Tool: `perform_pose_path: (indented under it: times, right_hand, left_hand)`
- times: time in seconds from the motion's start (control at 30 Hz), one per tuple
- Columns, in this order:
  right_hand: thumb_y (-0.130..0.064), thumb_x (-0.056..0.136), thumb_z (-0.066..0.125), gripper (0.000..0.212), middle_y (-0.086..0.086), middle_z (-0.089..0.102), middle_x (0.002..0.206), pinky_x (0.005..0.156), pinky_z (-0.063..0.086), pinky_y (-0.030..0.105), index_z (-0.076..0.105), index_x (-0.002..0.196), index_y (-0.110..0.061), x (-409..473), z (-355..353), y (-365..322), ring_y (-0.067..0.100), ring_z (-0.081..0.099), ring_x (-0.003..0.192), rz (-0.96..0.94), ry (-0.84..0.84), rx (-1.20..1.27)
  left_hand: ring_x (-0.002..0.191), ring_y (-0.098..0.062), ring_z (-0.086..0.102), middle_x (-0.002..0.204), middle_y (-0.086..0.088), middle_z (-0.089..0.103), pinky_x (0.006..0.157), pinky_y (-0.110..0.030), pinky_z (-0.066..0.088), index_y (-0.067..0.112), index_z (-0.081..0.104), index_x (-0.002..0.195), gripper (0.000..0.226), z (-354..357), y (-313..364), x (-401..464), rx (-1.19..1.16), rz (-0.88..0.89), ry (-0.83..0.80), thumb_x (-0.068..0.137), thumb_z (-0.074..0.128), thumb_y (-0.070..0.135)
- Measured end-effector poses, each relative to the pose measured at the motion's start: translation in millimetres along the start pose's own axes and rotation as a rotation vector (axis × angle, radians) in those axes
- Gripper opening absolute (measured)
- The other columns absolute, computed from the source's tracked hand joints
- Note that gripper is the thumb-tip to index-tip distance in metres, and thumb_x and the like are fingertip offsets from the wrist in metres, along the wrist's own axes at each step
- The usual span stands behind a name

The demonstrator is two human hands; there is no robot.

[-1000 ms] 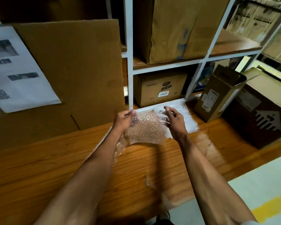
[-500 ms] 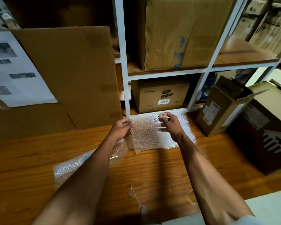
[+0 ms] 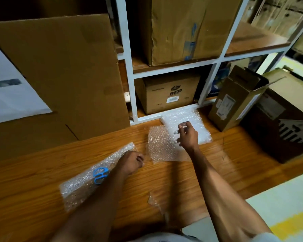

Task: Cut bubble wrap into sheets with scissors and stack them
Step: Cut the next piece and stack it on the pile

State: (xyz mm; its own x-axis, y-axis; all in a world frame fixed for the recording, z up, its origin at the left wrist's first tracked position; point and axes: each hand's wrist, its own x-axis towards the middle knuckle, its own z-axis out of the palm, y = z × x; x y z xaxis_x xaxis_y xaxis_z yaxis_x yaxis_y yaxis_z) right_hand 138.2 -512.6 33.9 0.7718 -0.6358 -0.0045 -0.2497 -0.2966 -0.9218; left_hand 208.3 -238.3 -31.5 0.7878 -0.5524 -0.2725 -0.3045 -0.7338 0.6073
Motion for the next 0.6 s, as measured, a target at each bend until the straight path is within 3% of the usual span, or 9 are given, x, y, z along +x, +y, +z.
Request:
perform_pose_path:
  times: [0.13, 0.3, 0.4, 0.5, 0.6]
  right_hand:
    - [-0.021, 0.109, 0.049, 0.010, 0.006, 0.073, 0.081, 0.042, 0.047, 0.024, 0.056, 0.104, -0.015, -15.1, 4.1, 6.4, 0.020, 0.064, 0.040, -0.002, 0.167, -0.070]
    - [-0.034, 0.099, 0.045, 0.008, 0.003, 0.074, 0.080, 0.066, 0.060, 0.052, 0.051, 0.101, -0.028, -29.5, 6.4, 41.0, 0.032, 0.070, 0.067, 0.087, 0.328, -0.136]
    - [-0.020, 0.104, 0.047, 0.014, 0.017, 0.071, 0.094, 0.075, 0.047, 0.039, 0.057, 0.107, -0.010, -49.5, 2.2, 50.4, 0.042, 0.068, 0.087, 0.106, 0.415, -0.236]
    - [-0.019, 0.106, 0.044, 0.028, 0.031, 0.068, 0.105, 0.082, 0.046, 0.047, 0.058, 0.118, 0.002, -65.5, -7.0, 57.3, 0.050, 0.064, 0.099, 0.186, 0.499, -0.245]
    - [-0.029, 0.105, 0.038, 0.040, 0.034, 0.066, 0.111, 0.087, 0.046, 0.049, 0.057, 0.118, 0.004, -72.5, -15.8, 55.5, 0.052, 0.063, 0.105, 0.267, 0.574, -0.225]
  left_hand:
    - [0.076, -0.001, 0.065, 0.084, 0.022, 0.071, 0.073, -0.027, 0.058, 0.040, 0.075, 0.091, 0.017, 6.3, -6.2, 2.5, 0.161, 0.055, 0.031, 0.081, 0.076, 0.027]
    - [0.077, -0.008, 0.060, 0.094, 0.014, 0.066, 0.065, -0.031, 0.058, 0.047, 0.068, 0.087, 0.019, 14.1, -11.0, 0.6, 0.301, 0.077, 0.040, 0.084, 0.073, 0.030]
    - [0.078, -0.010, 0.059, 0.094, 0.012, 0.065, 0.063, -0.027, 0.053, 0.044, 0.069, 0.090, 0.014, 14.1, -10.4, -0.2, 0.325, 0.091, 0.050, 0.086, 0.073, 0.031]
    - [0.077, -0.010, 0.058, 0.091, 0.012, 0.065, 0.064, -0.028, 0.055, 0.041, 0.069, 0.087, 0.009, 12.3, -8.6, -0.8, 0.337, 0.087, 0.066, 0.087, 0.074, 0.034]
    - [0.074, -0.008, 0.059, 0.085, 0.013, 0.067, 0.064, -0.031, 0.059, 0.038, 0.067, 0.081, 0.011, 10.8, -9.7, -0.1, 0.337, 0.081, 0.051, 0.087, 0.074, 0.032]
